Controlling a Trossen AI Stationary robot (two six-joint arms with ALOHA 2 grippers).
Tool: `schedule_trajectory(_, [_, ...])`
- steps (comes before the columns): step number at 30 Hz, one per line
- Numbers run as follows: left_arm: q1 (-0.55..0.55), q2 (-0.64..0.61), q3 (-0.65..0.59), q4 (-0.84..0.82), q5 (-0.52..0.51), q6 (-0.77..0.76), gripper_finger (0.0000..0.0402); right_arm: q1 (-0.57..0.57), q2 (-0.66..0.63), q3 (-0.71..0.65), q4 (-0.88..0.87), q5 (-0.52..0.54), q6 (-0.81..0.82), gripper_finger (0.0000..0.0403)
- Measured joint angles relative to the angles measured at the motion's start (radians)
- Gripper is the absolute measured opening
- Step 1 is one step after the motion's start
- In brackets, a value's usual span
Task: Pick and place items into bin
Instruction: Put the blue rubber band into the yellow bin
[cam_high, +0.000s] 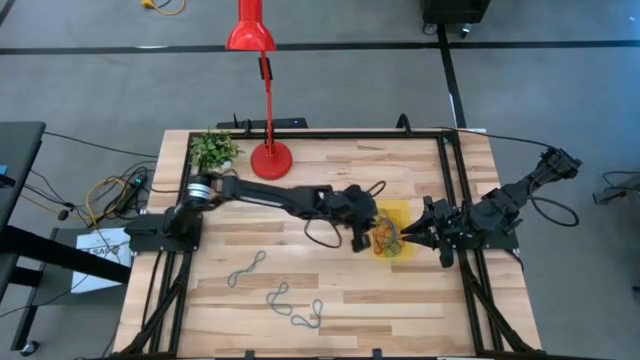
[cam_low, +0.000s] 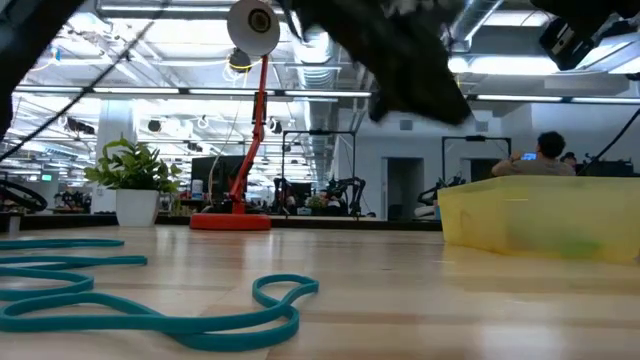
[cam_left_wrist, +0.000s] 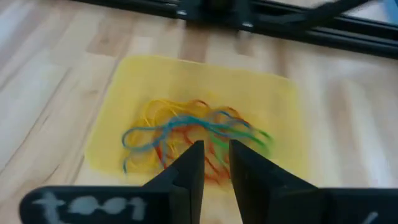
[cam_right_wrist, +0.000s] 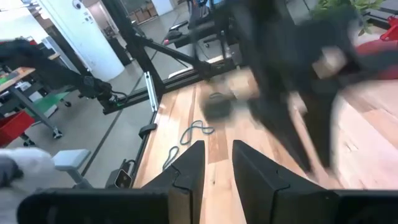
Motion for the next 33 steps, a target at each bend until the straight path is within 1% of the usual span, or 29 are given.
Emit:
schedule_trajectory(3, [-0.022, -0.112, 0.001, -0.16, 0.023, 0.004, 0.0062, 0.0, 0.0, 0.0, -0.009, 0.0, 0.0, 0.0077])
schedule_trajectory(6, [-0.065, -0.224, 0.001, -0.299, -0.026, 0.01, 0.0061, 0.0, 0.0, 0.0, -0.02, 0.0, 0.0, 0.0077])
schedule_trajectory(9, [-0.13, -0.344, 0.001, -0.444, -0.131, 0.013, 0.0061, 0.0, 0.0, 0.0, -0.027, 0.0, 0.0, 0.0077])
schedule_trajectory(13, [-0.263, -0.481, -0.034, -0.582, -0.316, -0.051, 0.0061, -0.001, 0.015, 0.0, -0.026, 0.001, 0.0, 0.0077])
schedule_trajectory(16, [-0.387, -0.568, -0.11, -0.619, -0.454, -0.147, 0.0061, -0.002, 0.035, 0.0, -0.029, 0.0, 0.0, 0.0077])
schedule_trajectory(19, [-0.51, -0.633, -0.233, -0.618, -0.546, -0.303, 0.0061, -0.002, 0.048, 0.001, -0.026, 0.001, 0.0, 0.0077])
schedule_trajectory(22, [-0.599, -0.651, -0.361, -0.609, -0.58, -0.507, 0.0061, -0.002, 0.055, 0.0, -0.027, 0.005, 0.0, 0.0077])
schedule_trajectory(25, [-0.657, -0.647, -0.472, -0.61, -0.59, -0.673, 0.0061, -0.002, 0.054, 0.001, -0.017, 0.006, 0.021, 0.0077])
schedule_trajectory(29, [-0.681, -0.623, -0.605, -0.614, -0.533, -0.862, 0.0061, -0.002, 0.053, 0.001, 0.009, 0.006, 0.027, 0.0077])
schedule_trajectory(33, [-0.681, -0.623, -0.677, -0.644, -0.518, -1.017, 0.0061, -0.002, 0.054, 0.001, 0.006, 0.007, 0.027, 0.0077])
